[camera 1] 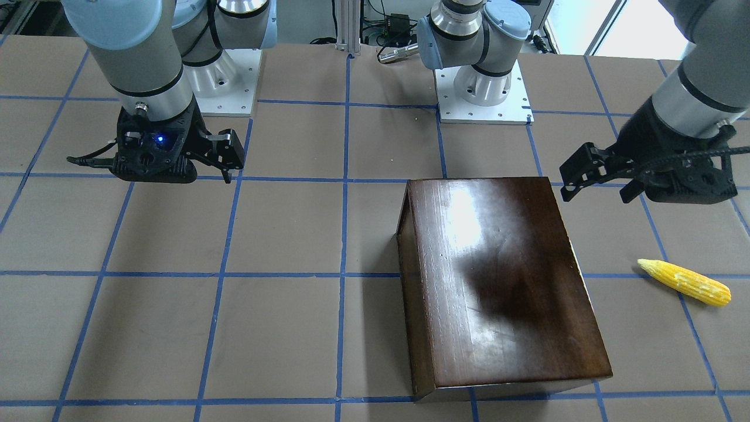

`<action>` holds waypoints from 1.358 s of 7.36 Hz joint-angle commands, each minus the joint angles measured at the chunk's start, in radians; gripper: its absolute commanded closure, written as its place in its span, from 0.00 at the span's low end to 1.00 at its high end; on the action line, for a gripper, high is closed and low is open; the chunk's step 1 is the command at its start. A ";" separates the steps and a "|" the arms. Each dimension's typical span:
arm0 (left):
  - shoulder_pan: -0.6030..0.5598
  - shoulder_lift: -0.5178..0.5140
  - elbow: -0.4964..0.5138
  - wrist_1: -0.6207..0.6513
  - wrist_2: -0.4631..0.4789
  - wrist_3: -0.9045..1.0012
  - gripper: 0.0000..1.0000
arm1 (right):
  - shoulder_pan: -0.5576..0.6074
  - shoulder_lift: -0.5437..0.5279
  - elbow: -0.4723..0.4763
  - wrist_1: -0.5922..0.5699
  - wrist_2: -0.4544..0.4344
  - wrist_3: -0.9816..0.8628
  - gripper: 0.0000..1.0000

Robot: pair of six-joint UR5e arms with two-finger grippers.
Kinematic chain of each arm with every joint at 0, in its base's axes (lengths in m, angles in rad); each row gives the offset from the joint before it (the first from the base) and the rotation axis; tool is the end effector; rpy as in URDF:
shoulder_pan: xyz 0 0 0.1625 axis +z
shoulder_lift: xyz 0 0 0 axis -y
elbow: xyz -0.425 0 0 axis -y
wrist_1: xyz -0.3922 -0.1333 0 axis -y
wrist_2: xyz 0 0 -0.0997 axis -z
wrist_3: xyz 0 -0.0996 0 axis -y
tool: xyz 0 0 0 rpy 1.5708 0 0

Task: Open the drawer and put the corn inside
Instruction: 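Move the left gripper off the cabinet top toward the drawer handle side, then lower the left gripper onto the white drawer handle and grasp it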

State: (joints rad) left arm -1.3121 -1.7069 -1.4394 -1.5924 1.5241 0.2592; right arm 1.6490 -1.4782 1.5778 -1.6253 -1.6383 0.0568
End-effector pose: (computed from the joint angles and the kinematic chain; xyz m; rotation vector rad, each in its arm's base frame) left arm 0.0066 -0.5640 0.4796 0.0002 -3.0897 -0.0208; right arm 0.1672 -0.5132 0.4429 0.0352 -3.0704 -0.0621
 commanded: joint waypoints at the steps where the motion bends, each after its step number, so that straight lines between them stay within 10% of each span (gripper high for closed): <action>1: 0.091 -0.051 -0.007 0.041 -0.007 0.156 0.00 | 0.000 -0.001 0.001 0.001 -0.002 0.000 0.00; 10: 0.212 -0.224 -0.085 0.180 -0.177 0.256 0.00 | 0.000 0.001 0.001 0.001 0.000 0.000 0.00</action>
State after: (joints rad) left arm -1.1021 -1.9210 -1.5194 -1.4149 1.3547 0.5137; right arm 1.6490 -1.4780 1.5784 -1.6247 -1.6383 0.0567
